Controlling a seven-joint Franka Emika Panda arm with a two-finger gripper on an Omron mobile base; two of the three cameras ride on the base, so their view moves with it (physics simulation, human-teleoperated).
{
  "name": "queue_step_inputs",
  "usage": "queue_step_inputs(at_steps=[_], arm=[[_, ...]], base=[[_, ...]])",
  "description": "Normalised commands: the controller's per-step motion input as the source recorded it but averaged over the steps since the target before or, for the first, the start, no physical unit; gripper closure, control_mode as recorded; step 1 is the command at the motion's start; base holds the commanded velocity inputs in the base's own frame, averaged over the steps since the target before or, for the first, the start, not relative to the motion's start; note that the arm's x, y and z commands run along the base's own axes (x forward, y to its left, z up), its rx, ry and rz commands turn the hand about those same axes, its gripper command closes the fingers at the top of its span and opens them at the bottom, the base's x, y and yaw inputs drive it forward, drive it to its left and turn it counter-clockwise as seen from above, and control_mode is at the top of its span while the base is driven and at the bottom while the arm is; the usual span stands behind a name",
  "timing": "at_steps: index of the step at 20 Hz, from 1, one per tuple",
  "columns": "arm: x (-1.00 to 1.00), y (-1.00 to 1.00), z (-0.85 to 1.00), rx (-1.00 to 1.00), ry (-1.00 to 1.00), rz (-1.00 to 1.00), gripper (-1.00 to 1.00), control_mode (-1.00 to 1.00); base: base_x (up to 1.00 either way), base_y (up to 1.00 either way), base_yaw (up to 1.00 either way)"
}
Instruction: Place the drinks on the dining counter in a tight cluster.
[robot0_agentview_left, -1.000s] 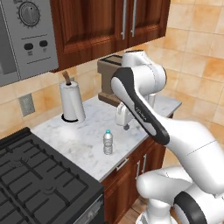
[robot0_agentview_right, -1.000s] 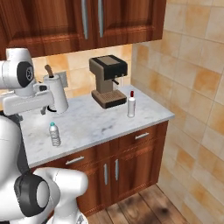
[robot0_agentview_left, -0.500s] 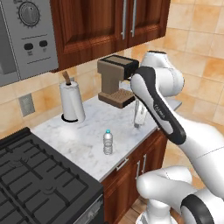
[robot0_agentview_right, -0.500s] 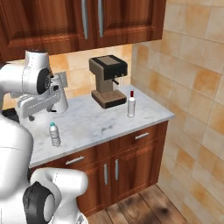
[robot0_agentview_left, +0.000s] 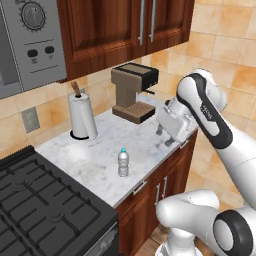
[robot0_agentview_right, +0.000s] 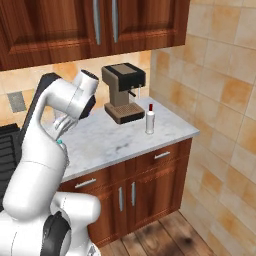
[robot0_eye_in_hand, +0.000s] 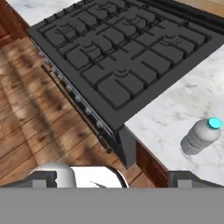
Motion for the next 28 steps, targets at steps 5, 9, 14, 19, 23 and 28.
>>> queue_step_inputs(at_steps=[5, 9, 14, 19, 23, 28], arm=[[0.03, 0.1, -0.4, 0.21, -0.3, 0.25, -1.0, -1.0], [0.17, 0.04, -0.4, 0.21, -0.26, 0.16, -1.0, -1.0], [0.06, 0.0, -0.32, 0.3, -0.08, 0.04, -1.0, -1.0], [0.14, 0.03, -0.29, 0.31, 0.0, 0.0, -1.0, -1.0], [0.28, 0.05, -0.23, 0.23, 0.0, 0.0, -1.0, -1.0], [0.38, 0.02, -0.15, 0.05, 0.0, 0.0, -1.0, -1.0]], base=[[0.0, 0.0, 0.0], [0.0, 0.0, 0.0], [0.0, 0.0, 0.0], [0.0, 0.0, 0.0], [0.0, 0.0, 0.0], [0.0, 0.0, 0.0]])
